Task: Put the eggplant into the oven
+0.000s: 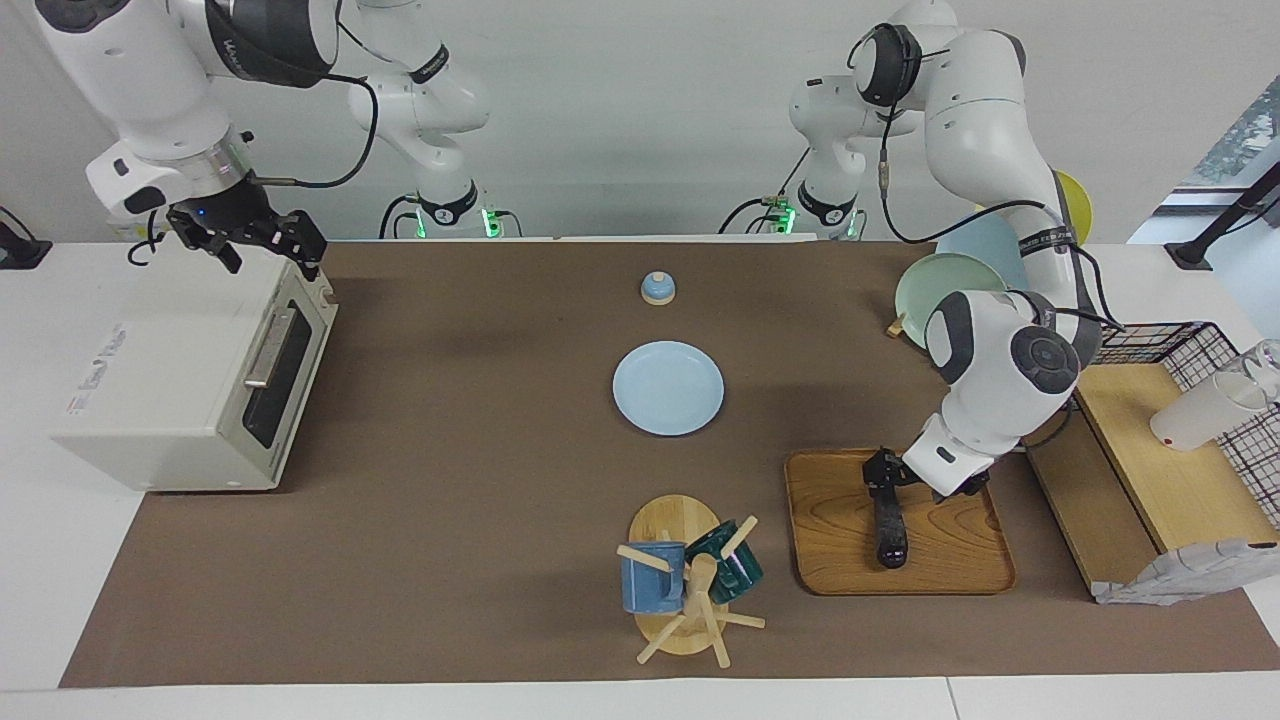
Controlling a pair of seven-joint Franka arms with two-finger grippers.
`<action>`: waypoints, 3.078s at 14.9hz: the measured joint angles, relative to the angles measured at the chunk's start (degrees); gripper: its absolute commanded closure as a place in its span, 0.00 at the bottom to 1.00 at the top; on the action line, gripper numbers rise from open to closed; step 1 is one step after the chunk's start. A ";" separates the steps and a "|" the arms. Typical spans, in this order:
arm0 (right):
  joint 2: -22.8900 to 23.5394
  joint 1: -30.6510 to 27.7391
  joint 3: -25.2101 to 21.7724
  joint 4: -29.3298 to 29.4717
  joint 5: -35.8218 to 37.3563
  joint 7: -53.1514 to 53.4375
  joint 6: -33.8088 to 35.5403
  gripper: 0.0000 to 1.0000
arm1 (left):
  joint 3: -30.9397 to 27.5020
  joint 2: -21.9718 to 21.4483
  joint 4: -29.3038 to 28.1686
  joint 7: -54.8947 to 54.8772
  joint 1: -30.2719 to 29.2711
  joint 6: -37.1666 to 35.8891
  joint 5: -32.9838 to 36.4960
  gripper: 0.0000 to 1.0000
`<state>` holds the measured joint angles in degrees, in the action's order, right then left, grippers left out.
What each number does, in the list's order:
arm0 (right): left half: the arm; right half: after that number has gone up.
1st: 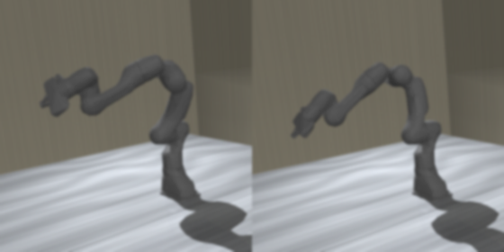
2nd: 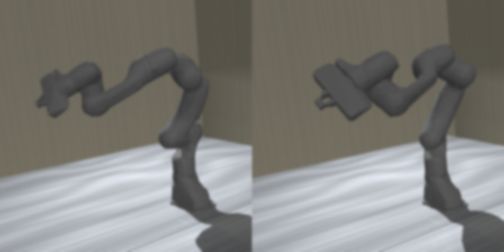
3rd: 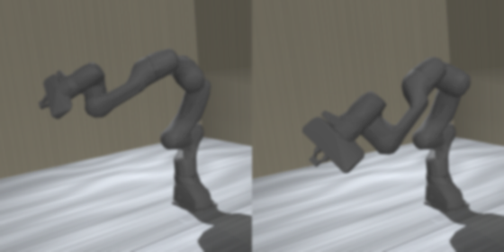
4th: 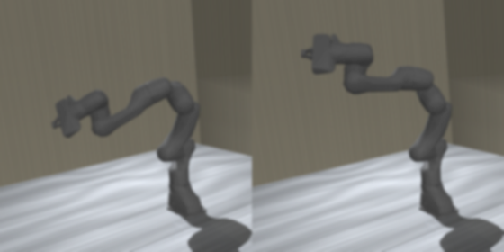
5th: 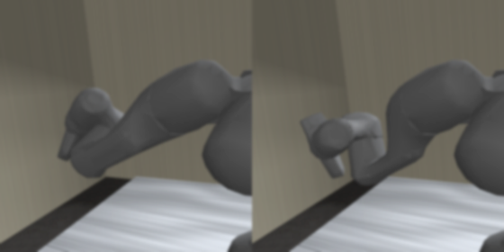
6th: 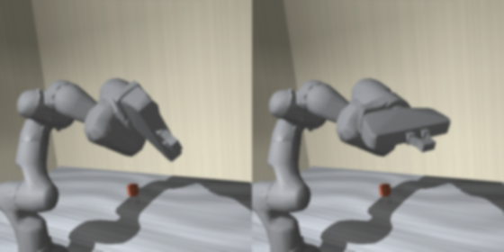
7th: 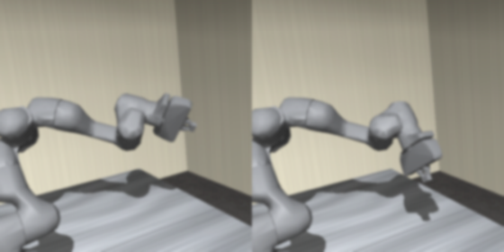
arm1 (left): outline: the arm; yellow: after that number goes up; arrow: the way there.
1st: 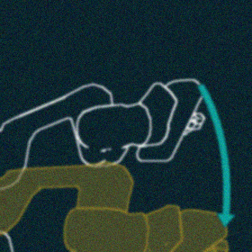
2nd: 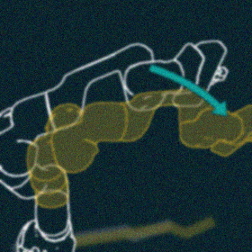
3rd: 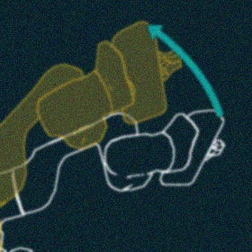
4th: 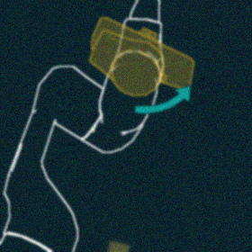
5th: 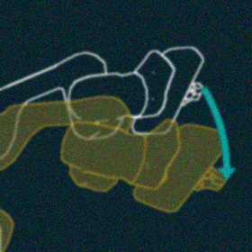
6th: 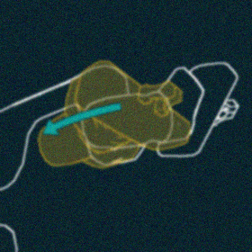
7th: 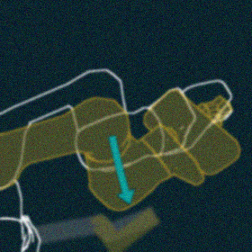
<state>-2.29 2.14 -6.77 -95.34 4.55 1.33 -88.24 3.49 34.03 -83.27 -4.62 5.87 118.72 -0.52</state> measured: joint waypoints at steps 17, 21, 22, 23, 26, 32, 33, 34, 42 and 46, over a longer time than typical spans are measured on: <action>0.00 0.68 0.09 -0.05 0.00 -0.03 -0.01 0.00 | -0.03 0.74 -4.16 -5.03 1.02 4.33 0.57 1.00; -0.67 1.12 0.23 -3.59 0.00 -2.09 -6.42 1.00 | -0.34 0.64 -4.05 -5.03 0.91 4.23 0.57 1.00; -1.15 1.12 0.20 -5.59 -0.01 -2.97 -8.22 1.00 | -0.32 0.57 -3.80 -5.03 0.93 3.99 0.57 1.00; -1.69 1.12 0.19 -7.60 0.00 -3.36 -9.78 1.00 | -0.30 0.40 -3.25 -5.03 0.97 3.20 0.57 1.00; -2.90 1.04 0.04 -13.08 0.19 -3.95 -14.85 1.00 | -0.32 -2.38 -1.38 -4.89 1.00 -2.53 -1.24 1.00; -3.04 -0.96 -0.38 -17.29 6.10 -3.96 -17.34 1.00 | 0.44 -13.32 -1.70 7.62 6.46 -17.08 -4.95 1.00; -2.97 -1.17 -0.41 -17.65 6.89 -3.96 -17.62 1.00 | 0.58 -14.11 -2.50 11.09 9.38 -17.76 -5.70 1.00; -2.89 -1.38 -0.42 -18.12 7.40 -3.96 -18.07 1.00 | 0.68 -14.73 -3.71 14.19 12.47 -18.03 -6.09 1.00; -2.38 -3.26 -0.46 -20.98 7.84 -3.96 -20.02 1.00 | 0.89 -23.68 -30.55 31.44 32.11 4.18 -6.40 1.00; -2.37 -3.26 -0.46 -22.35 7.84 -3.96 -20.76 1.00 | 0.62 -23.33 -36.94 33.71 35.03 10.73 -6.41 1.00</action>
<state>-4.67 -1.12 -7.22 -117.70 12.39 -2.63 -109.00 4.11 10.69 -120.21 29.09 40.90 129.45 -6.93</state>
